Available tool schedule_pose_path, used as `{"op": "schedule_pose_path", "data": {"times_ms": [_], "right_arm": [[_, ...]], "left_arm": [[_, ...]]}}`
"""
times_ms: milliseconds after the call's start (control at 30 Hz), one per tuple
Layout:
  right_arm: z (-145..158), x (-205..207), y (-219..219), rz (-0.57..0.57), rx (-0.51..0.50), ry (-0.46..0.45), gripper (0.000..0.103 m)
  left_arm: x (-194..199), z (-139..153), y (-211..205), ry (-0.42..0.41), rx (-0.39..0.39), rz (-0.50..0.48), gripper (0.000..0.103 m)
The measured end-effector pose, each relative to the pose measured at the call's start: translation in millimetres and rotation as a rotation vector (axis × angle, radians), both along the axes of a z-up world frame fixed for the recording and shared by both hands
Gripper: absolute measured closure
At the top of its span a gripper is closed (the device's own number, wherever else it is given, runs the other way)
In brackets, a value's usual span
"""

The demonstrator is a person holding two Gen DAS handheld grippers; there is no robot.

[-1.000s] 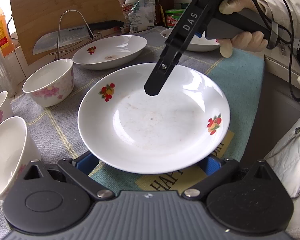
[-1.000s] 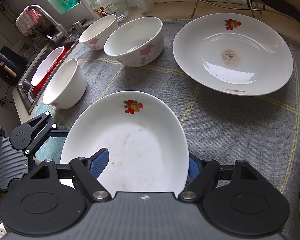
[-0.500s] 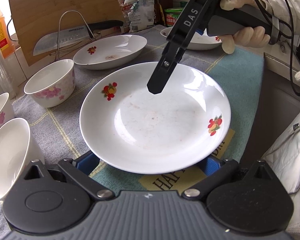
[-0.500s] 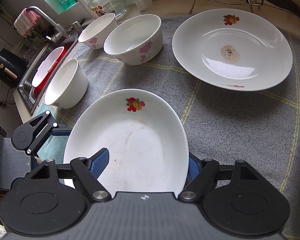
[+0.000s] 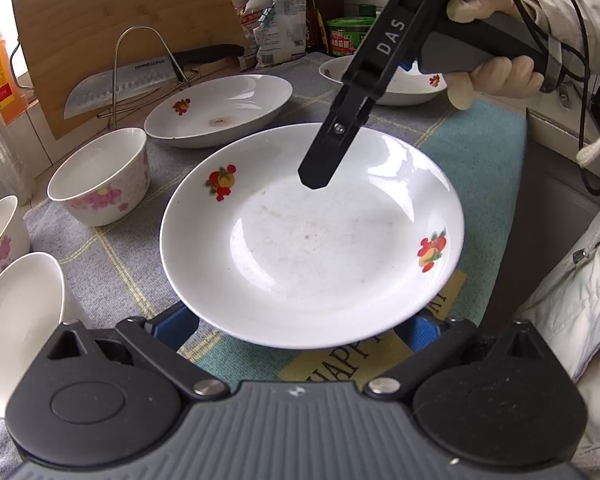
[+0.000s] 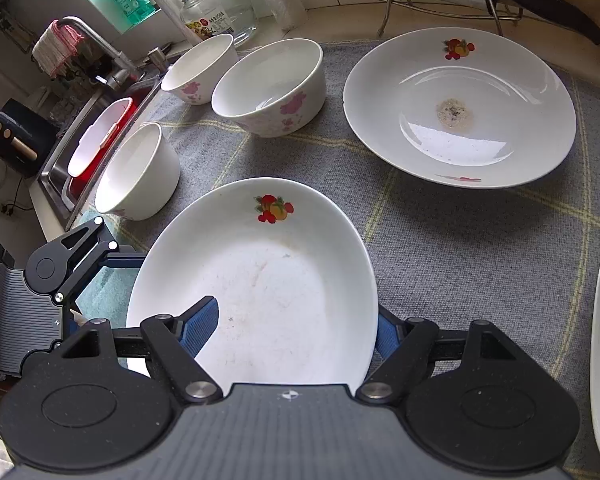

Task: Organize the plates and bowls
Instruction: 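Lift the plate with the right tool while the left tool keeps holding its plate, then move the right tool's plate onto another plate while the left tool holds its plate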

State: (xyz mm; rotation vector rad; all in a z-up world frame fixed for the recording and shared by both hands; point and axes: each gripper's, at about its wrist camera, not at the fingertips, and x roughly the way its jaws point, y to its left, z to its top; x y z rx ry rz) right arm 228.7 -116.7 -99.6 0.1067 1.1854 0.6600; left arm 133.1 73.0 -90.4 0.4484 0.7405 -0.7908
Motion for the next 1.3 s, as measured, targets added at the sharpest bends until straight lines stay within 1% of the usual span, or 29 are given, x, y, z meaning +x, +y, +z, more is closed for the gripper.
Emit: {"op": "schedule_pose_path", "data": {"times_ms": [267, 433, 900, 1300], "right_arm": [[10, 1, -17, -0.025, 0.015, -0.023, 0.02], [18, 0, -33, -0.042, 0.021, -0.047, 0.02], [33, -2, -95, -0.104, 0.052, -0.079, 0.02], [42, -4, -154, -0.189, 0.065, -0.123, 0.02]], "left_arm": [[9, 8, -10, -0.006, -0.004, -0.011, 0.001], [13, 14, -22, -0.026, -0.011, -0.023, 0.001], [34, 26, -79, -0.051, -0.016, -0.067, 0.002], [46, 37, -136, -0.089, 0.003, -0.156, 0.002]]}}
